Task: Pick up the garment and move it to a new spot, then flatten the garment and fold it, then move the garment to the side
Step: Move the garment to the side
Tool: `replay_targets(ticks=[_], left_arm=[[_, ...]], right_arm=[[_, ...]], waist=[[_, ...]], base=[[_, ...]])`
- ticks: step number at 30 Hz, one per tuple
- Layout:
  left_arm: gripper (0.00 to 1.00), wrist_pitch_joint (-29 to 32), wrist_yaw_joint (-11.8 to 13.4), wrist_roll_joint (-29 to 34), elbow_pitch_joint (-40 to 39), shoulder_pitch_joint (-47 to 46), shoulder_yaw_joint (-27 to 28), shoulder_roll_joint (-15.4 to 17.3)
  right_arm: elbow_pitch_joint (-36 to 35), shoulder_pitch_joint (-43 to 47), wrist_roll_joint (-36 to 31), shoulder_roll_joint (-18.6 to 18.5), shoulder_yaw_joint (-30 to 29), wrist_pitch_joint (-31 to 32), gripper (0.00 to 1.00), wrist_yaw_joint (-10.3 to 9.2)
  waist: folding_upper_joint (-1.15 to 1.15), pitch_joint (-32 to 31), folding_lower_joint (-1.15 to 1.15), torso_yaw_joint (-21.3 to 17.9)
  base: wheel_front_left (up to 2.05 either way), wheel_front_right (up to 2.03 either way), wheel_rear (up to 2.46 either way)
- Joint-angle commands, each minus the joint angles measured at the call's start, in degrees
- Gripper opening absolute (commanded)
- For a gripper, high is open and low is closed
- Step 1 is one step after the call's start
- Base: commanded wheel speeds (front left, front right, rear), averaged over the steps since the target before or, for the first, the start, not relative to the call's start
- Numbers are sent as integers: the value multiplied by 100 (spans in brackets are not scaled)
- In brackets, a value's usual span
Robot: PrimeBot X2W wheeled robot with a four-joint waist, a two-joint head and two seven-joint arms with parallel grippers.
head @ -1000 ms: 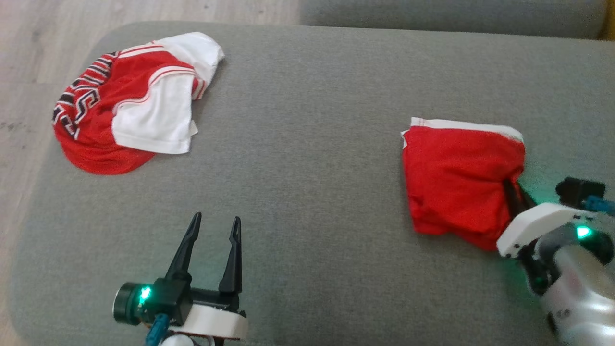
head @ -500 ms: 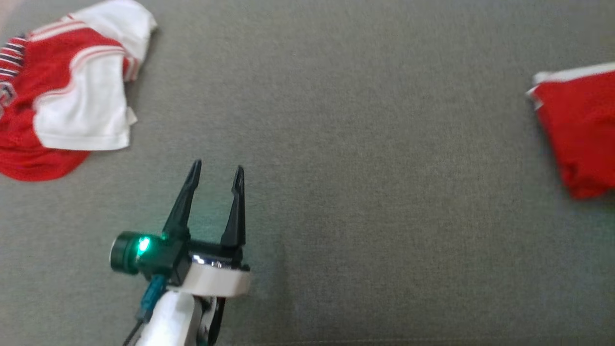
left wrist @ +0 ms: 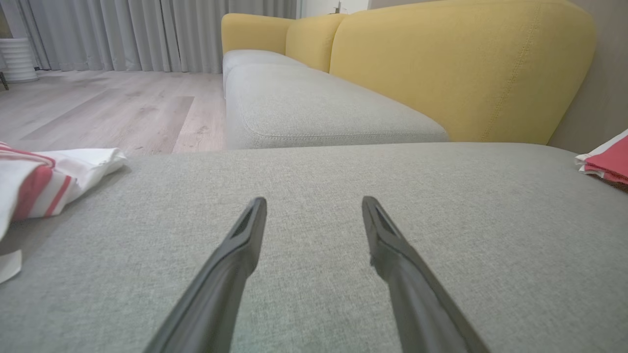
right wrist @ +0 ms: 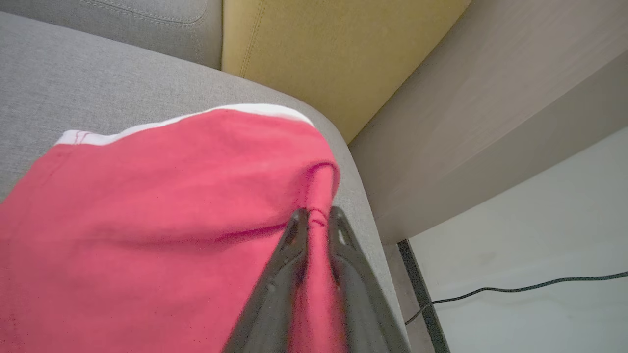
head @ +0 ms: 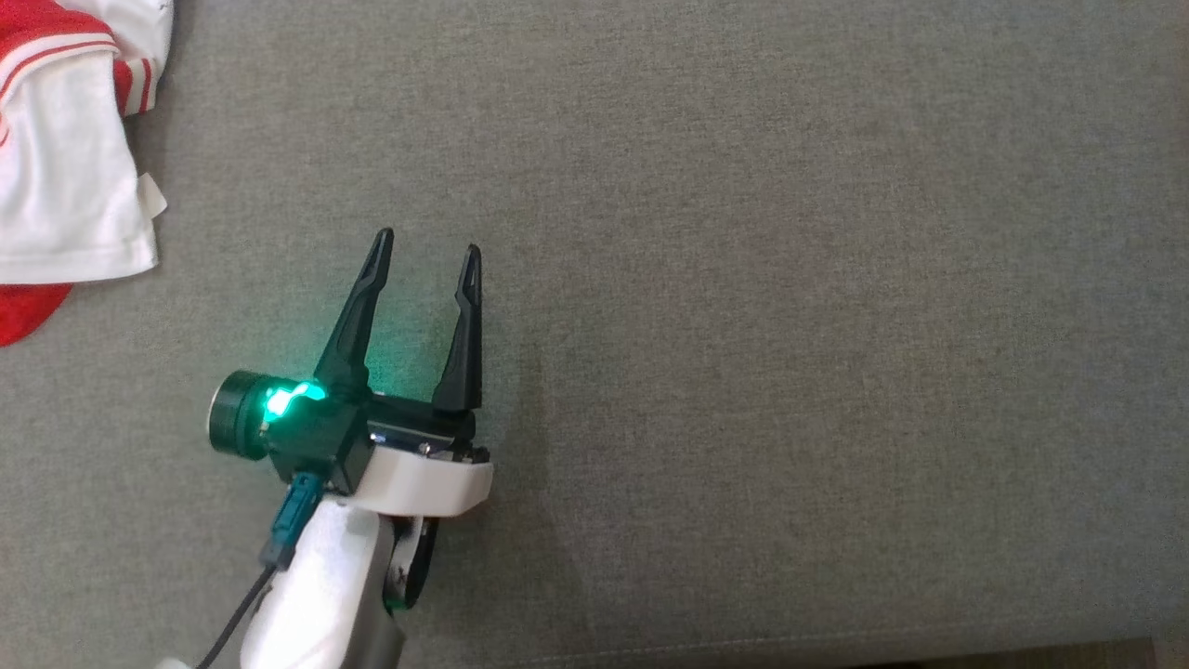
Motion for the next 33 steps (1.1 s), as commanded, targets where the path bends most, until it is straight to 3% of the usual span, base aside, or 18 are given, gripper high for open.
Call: replay_targets(ticks=[1, 6, 12, 21, 26, 33], left_arm=[[100, -29, -29, -15, -135, -105, 114, -2], [100, -29, -13, -77, -55, -73, 114, -2], [100, -29, 42, -200, 99, 226, 167, -2], [100, -29, 72, -359, 620, 817, 233, -2], [100, -29, 178, -229, 814, 1035, 400, -2], [100, -29, 180, -72, 958, 1301, 682, 1]], right_arm=[[-77, 49, -202, -270, -67, -122, 100, 37], [-95, 104, -884, 84, -448, -404, 100, 37], [-445, 547, -1374, 1161, -608, -801, 100, 37], [-1094, 1941, -804, 2898, 38, -1146, 100, 37], [-1701, 2674, -292, 3401, 366, -1185, 100, 37], [-2782, 3696, -371, 3993, 9, -1187, 100, 37]], waist=[[0, -43, -1, 24], [0, -365, -1, 121], [0, -1094, -1, 264], [0, -2444, -1, 570], [0, -2921, -1, 680], [0, -3307, -1, 719]], base=[[0, 0, 0], [0, 0, 0], [0, 0, 0], [0, 0, 0], [0, 0, 0], [0, 0, 0]])
